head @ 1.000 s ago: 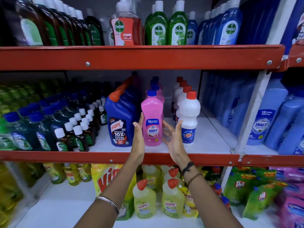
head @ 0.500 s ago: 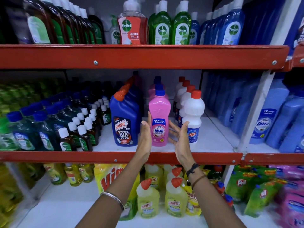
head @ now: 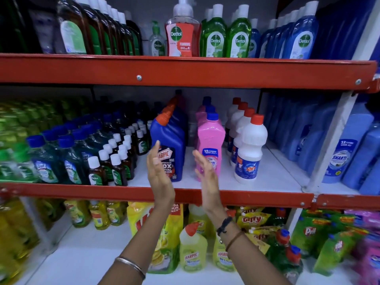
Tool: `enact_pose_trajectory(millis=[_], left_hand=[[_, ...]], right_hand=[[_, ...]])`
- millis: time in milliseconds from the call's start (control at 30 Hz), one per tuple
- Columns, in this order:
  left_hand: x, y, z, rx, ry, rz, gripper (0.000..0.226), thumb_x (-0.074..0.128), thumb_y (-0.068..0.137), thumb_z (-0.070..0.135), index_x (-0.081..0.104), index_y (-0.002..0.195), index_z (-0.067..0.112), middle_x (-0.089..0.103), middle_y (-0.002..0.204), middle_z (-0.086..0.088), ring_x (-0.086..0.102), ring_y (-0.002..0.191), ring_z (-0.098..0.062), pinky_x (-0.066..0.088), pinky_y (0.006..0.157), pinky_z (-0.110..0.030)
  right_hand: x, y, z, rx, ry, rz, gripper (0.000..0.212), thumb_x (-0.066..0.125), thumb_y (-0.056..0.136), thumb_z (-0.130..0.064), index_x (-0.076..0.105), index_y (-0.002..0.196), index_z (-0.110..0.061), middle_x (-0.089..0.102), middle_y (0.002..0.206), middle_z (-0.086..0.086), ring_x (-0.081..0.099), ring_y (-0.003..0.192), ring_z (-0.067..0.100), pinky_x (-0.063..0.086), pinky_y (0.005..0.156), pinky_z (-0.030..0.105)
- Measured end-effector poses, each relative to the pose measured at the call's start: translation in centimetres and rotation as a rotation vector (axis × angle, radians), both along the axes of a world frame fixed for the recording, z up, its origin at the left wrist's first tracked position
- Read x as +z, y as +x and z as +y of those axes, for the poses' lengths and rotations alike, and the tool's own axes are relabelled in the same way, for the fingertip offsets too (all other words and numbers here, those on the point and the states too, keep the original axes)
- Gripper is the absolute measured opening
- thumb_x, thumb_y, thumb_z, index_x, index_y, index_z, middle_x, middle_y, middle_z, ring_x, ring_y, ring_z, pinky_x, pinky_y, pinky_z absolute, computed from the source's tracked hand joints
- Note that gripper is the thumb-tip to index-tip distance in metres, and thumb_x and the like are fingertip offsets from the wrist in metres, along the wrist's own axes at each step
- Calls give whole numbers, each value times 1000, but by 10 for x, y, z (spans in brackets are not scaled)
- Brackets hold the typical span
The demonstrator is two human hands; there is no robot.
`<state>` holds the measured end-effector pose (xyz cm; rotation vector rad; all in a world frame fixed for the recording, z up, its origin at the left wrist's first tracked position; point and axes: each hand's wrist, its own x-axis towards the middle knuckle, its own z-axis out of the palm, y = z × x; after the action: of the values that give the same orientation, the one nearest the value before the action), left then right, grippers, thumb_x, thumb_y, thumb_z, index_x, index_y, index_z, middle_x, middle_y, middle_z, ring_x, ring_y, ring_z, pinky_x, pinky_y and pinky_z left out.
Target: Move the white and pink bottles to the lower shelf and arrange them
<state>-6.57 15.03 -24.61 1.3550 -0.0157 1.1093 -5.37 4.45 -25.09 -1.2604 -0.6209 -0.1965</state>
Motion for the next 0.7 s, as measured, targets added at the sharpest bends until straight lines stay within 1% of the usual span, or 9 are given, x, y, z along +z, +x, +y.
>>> enact_pose_trajectory(millis=[67, 100, 133, 167, 233, 333, 500, 600, 700], left_hand=[[1, 0, 21, -107, -47, 78, 62, 22, 89, 75, 30, 141, 43, 32, 148, 16, 39, 125, 16, 45, 104, -26], [2, 0, 30, -163, -62, 117, 75, 23, 78, 86, 25, 143, 47, 26, 151, 18, 37, 125, 16, 47, 99, -22], [2, 0, 37, -205, -61, 157, 86, 24, 67, 94, 21, 142, 52, 21, 153, 18, 36, 128, 10, 48, 94, -21], [3, -1, 41, -243, -51, 179, 90, 25, 58, 99, 19, 138, 58, 19, 153, 19, 37, 128, 4, 48, 90, -20], [6, -2, 46, -314, -27, 198, 92, 28, 50, 102, 20, 133, 62, 26, 145, 24, 45, 116, 13, 50, 80, -11], [11, 0, 47, -356, -11, 232, 109, 28, 43, 104, 22, 137, 50, 41, 126, 31, 50, 94, 29, 49, 68, -3], [10, 2, 50, -354, -9, 290, 110, 22, 49, 102, 25, 142, 44, 45, 116, 37, 54, 93, 25, 49, 65, -4], [13, -1, 47, -348, -30, 332, 80, 11, 72, 77, 24, 144, 43, 46, 120, 29, 52, 102, 13, 50, 68, -7], [15, -2, 46, -345, -40, 334, 74, 9, 77, 65, 24, 145, 42, 45, 124, 23, 50, 99, 15, 49, 68, -4]], right_hand=[[7, 2, 21, 86, -8, 137, 103, 43, 62, -88, 33, 143, -25, 32, 153, -4, 31, 139, 7, 24, 116, 33], [11, 3, 31, 110, -1, 201, 111, 45, 57, -90, 29, 145, -25, 29, 155, -4, 29, 140, 7, 21, 118, 35], [14, 5, 38, 132, 13, 255, 117, 46, 52, -92, 27, 146, -24, 28, 156, -3, 28, 141, 9, 19, 119, 37], [18, 5, 43, 138, 29, 299, 121, 47, 49, -93, 27, 146, -24, 29, 155, -2, 29, 141, 11, 18, 119, 40], [20, 8, 48, 124, 66, 347, 125, 47, 45, -94, 32, 145, -21, 35, 153, 1, 32, 139, 15, 18, 119, 44], [17, 12, 47, 107, 100, 372, 126, 47, 44, -95, 38, 142, -17, 41, 149, 4, 37, 137, 18, 20, 118, 46], [14, 15, 46, 90, 123, 373, 123, 49, 45, -93, 43, 139, -14, 45, 146, 7, 41, 134, 20, 25, 117, 46], [15, 14, 46, 60, 119, 373, 123, 49, 44, -93, 44, 138, -15, 47, 144, 7, 43, 132, 19, 30, 115, 43], [18, 13, 44, 52, 107, 364, 120, 48, 45, -93, 46, 136, -15, 48, 142, 6, 44, 131, 19, 32, 113, 40]])
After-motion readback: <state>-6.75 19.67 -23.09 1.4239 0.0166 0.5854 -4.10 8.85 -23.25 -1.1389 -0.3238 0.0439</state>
